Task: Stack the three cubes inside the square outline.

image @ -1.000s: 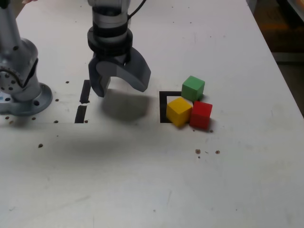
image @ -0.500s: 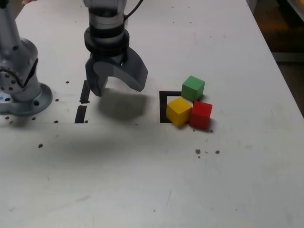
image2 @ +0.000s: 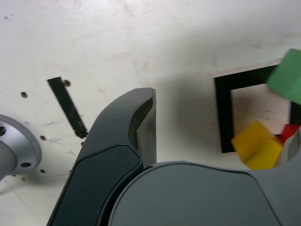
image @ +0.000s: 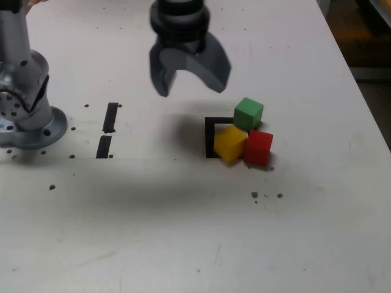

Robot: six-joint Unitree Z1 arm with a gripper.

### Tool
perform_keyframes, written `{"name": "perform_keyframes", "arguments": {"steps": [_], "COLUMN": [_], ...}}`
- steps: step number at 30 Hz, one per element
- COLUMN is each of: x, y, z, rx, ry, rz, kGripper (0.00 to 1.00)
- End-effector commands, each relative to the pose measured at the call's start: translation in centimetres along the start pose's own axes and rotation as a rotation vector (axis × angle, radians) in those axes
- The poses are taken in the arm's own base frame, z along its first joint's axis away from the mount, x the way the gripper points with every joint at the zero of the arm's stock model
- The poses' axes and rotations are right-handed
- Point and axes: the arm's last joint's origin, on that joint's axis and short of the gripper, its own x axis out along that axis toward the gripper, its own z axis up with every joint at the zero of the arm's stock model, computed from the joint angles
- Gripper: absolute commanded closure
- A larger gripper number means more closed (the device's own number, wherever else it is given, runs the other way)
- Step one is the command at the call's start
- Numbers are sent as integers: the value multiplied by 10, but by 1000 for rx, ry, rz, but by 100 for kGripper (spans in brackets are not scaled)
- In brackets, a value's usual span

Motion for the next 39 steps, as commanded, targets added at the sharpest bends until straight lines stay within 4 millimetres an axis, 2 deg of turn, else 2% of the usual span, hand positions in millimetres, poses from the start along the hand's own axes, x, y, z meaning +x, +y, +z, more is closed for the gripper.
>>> {"name": "perform_keyframes", "arguments": {"steps": [1,5,15,23,31,39], "x": [-1,5,35,49,58,53], "y": [2,8,26,27,23,11], "z": [9,21,43,56,55,39], "rx": [6,-1,-9,-3,2,-7], "ry": [12,41,117,147,175,162], "rz": [-11,-36,-102,-134,-142,-130], "kGripper": [2,2,4,4,4,4]}}
